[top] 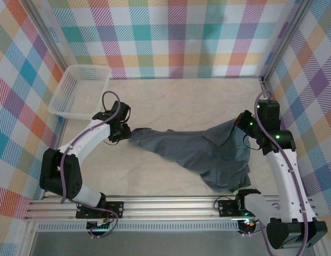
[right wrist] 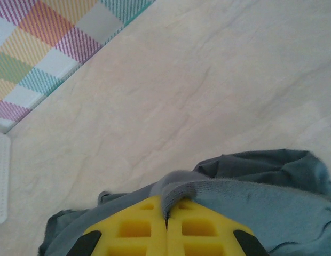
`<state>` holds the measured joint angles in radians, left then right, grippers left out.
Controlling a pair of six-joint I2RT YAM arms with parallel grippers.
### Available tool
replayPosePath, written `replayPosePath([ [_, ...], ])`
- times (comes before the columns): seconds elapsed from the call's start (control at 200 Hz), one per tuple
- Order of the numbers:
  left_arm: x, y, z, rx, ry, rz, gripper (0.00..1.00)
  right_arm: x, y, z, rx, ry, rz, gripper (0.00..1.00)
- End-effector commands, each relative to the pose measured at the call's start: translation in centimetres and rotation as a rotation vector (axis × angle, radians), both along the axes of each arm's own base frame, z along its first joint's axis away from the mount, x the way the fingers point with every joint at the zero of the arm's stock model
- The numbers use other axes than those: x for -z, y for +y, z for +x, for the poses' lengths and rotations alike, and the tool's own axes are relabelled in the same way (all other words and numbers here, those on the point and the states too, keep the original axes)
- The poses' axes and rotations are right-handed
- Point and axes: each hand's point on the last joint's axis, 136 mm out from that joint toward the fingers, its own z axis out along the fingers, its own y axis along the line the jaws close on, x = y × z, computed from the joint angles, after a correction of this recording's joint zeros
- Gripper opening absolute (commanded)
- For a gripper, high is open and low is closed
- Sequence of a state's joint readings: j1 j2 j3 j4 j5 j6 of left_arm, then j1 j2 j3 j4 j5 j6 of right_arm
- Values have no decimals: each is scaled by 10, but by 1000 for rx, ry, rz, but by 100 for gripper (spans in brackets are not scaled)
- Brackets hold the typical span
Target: Fold the inside-out t-shirt
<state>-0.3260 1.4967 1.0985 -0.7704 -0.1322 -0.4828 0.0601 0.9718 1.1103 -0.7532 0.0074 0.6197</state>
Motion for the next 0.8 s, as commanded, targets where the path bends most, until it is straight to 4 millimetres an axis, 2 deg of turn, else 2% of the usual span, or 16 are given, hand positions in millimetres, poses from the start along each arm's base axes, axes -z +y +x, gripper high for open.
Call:
replayPosePath([
  [0.0,13,-15,-7,29,85,-53,46,-15,15,8,-38,-35,89,0],
  [0.125,29,-27,8,104,171,-46,51,-16,19,11,-65,-23,95,0],
  [0.255,44,-19,19,137,213,49,52,-13,21,7,-78,-12,93,0],
  [0.37,67,-19,12,181,312,72,52,-10,20,4,-73,-10,100,0],
  [0.435,75,-21,8,189,345,53,48,-9,21,3,-73,-10,102,0],
  [0.58,69,-17,3,172,329,52,34,-11,22,3,-85,-5,95,0],
  [0.69,62,-6,-6,167,315,71,30,-14,21,5,-85,-16,90,0],
  [0.795,69,3,-19,169,347,89,27,-19,21,7,-87,-30,87,0],
])
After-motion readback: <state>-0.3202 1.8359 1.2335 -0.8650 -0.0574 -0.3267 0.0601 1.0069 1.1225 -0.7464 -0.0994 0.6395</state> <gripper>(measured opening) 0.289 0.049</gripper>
